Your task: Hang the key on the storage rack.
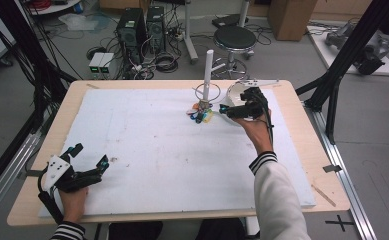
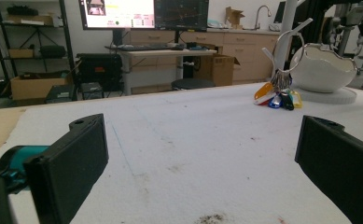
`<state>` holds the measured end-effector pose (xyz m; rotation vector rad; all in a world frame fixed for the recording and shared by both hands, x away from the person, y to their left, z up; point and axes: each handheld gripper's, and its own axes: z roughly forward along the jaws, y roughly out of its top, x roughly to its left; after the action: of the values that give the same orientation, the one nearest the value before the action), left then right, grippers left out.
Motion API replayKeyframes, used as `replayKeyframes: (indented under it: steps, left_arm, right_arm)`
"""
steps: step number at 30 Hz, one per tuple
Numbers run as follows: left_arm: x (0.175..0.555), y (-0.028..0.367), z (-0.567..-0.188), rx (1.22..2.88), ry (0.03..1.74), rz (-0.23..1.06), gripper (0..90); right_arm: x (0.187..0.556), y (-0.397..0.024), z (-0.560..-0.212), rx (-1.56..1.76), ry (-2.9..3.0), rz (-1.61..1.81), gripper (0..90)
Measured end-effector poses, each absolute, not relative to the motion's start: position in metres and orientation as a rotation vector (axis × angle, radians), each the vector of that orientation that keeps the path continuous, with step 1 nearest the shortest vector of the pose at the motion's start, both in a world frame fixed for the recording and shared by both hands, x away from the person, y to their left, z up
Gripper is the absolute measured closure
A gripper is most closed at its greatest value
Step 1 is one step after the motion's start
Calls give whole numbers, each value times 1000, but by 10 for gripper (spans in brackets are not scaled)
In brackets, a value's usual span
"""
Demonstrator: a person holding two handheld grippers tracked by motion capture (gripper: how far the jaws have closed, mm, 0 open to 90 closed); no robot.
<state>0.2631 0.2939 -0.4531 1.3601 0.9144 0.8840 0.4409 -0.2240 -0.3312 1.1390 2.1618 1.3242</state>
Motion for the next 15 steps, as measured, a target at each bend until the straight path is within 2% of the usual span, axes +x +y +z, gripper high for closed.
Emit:
replayKeyframes:
  steps: [8, 15]
  left_arm:
    - [264, 294, -453, 1365, 916, 884, 30]
    - [264, 293, -453, 1368, 916, 885, 30]
  right_arm:
    - [416, -242, -336, 1036, 2096, 1438, 9]
    - [385, -255, -364, 911, 2107, 1527, 9]
